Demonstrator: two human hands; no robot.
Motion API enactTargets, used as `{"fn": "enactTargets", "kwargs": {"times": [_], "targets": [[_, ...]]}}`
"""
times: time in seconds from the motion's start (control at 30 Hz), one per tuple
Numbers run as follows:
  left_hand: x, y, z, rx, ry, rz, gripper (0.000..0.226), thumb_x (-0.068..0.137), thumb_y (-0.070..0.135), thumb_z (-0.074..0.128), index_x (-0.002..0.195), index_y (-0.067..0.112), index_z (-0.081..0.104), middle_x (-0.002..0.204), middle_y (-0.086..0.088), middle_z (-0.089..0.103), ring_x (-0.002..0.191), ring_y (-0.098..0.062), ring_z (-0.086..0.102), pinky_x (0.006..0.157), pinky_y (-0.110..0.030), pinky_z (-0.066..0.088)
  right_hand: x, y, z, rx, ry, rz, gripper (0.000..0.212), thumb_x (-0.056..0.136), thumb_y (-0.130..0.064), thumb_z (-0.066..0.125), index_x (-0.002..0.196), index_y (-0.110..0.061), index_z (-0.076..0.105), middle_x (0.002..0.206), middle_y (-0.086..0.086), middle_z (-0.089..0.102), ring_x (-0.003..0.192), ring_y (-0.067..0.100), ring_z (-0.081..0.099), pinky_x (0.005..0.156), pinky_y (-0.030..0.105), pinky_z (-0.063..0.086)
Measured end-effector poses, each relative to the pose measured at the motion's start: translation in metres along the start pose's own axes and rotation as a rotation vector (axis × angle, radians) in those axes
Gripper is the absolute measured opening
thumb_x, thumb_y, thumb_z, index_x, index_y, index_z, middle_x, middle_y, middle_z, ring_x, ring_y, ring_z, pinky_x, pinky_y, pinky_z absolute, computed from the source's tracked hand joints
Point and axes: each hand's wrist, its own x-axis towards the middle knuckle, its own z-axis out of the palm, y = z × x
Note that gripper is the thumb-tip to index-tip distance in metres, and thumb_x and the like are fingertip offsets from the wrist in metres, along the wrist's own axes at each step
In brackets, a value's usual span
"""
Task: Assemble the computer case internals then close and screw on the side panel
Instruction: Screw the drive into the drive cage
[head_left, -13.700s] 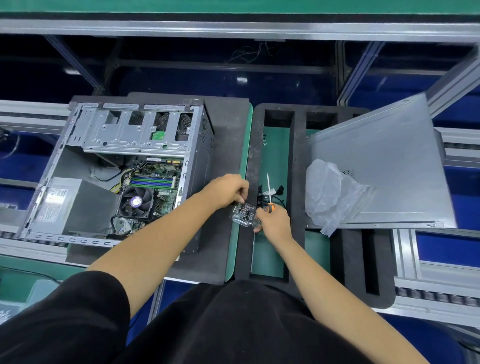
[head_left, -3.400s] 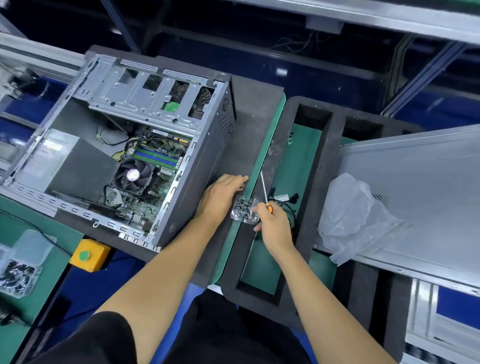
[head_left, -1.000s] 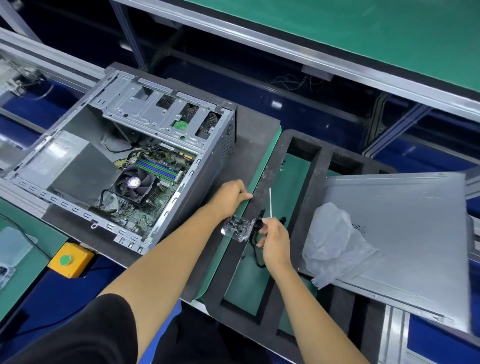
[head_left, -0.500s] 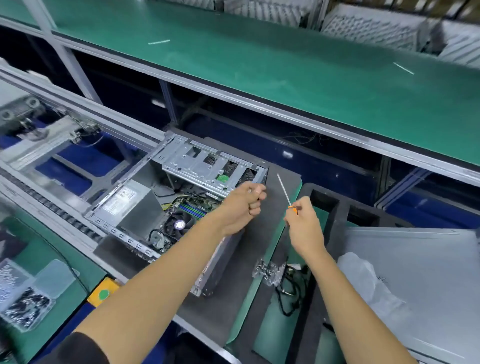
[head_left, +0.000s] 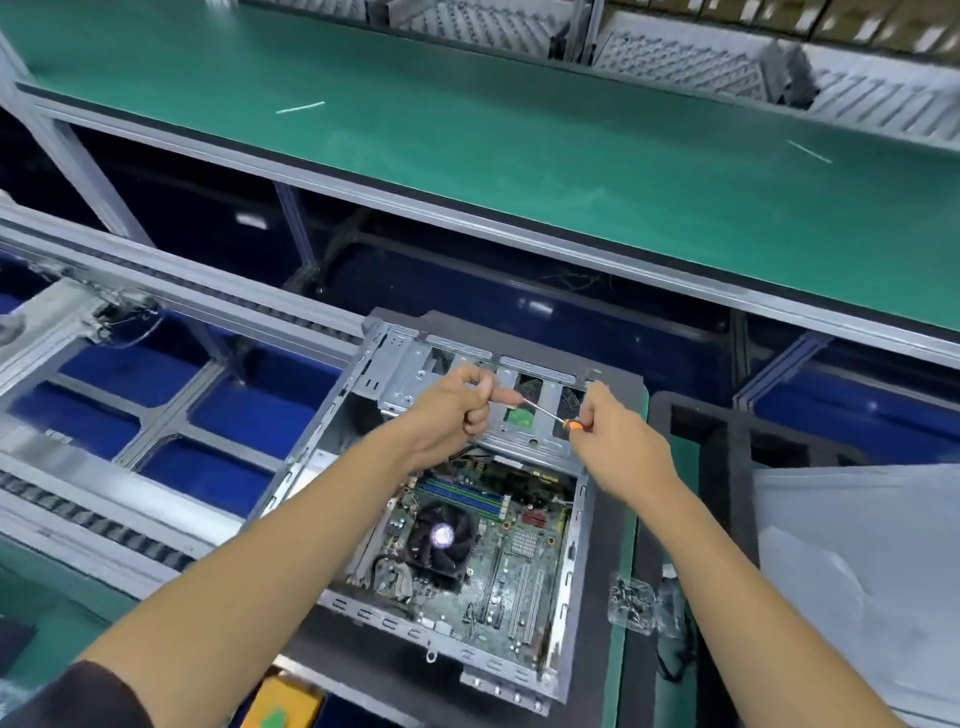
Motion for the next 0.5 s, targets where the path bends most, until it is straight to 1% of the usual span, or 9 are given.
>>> {"fn": "enactTargets", "kwargs": {"times": [0.07,0.13,0.2,0.27,0.43,0.5], "targets": [[0.006,-0.001,-0.01,-0.003,-0.009,-0.02,0.012,0.108,0.011,0.044,0.096,0.015,0.045,0.107,-0.012,0.075,0.053,-0.009,0.029,0.051,-0.019,0.031,0.004,-0.009,0.002,0.002,0.035,0.019,0.017,0.09,-0.03,0.056,0.085,-0.028,0.04,0.074,-0.008,0.064,0.068,0.018,0.062,0.06,0.032,0.042],[0.009,-0.002,-0.015,0.005,0.013,-0.043,0.012,0.108,0.021,0.047,0.097,0.015,0.046,0.096,-0.006,0.074,0.054,-0.008,0.03,0.05,-0.019,0.029,0.007,-0.015,0.004,-0.019,0.065,0.024,0.019,0.089,-0.034,0.06,0.083,-0.027,0.044,0.074,-0.011,0.064,0.07,0.014,0.061,0.06,0.031,0.042],[0.01,-0.003,-0.016,-0.012,0.03,-0.059,0.014,0.105,0.027,0.052,0.096,0.015,0.05,0.085,-0.002,0.067,0.053,-0.007,0.033,0.047,-0.017,0.03,0.009,-0.02,0.005,-0.027,0.103,0.028,0.019,0.088,-0.036,0.062,0.081,-0.027,0.046,0.073,-0.011,0.063,0.07,0.011,0.059,0.058,0.03,0.041],[0.009,-0.002,-0.016,-0.043,0.037,-0.063,0.014,0.104,0.026,0.053,0.096,0.015,0.051,0.08,0.0,0.062,0.054,-0.007,0.032,0.046,-0.016,0.029,0.01,-0.025,0.005,-0.032,0.14,0.031,0.019,0.087,-0.036,0.063,0.08,-0.028,0.046,0.073,-0.011,0.062,0.07,0.012,0.058,0.056,0.029,0.039],[0.003,0.001,-0.013,-0.145,0.032,-0.052,0.013,0.106,0.015,0.048,0.094,0.014,0.047,0.078,0.0,0.067,0.056,-0.009,0.027,0.047,-0.017,0.029,0.013,-0.037,0.001,-0.066,0.164,0.039,0.02,0.085,-0.033,0.062,0.079,-0.027,0.044,0.072,-0.012,0.06,0.071,0.016,0.058,0.054,0.028,0.034],[-0.001,0.003,-0.013,-0.113,0.009,-0.053,0.008,0.107,0.015,0.046,0.1,0.013,0.046,0.072,0.003,0.069,0.054,-0.009,0.027,0.047,-0.018,0.029,0.012,-0.04,-0.001,-0.077,0.191,0.027,0.021,0.084,-0.032,0.062,0.077,-0.028,0.043,0.071,-0.012,0.06,0.07,0.016,0.057,0.054,0.028,0.033]]}}
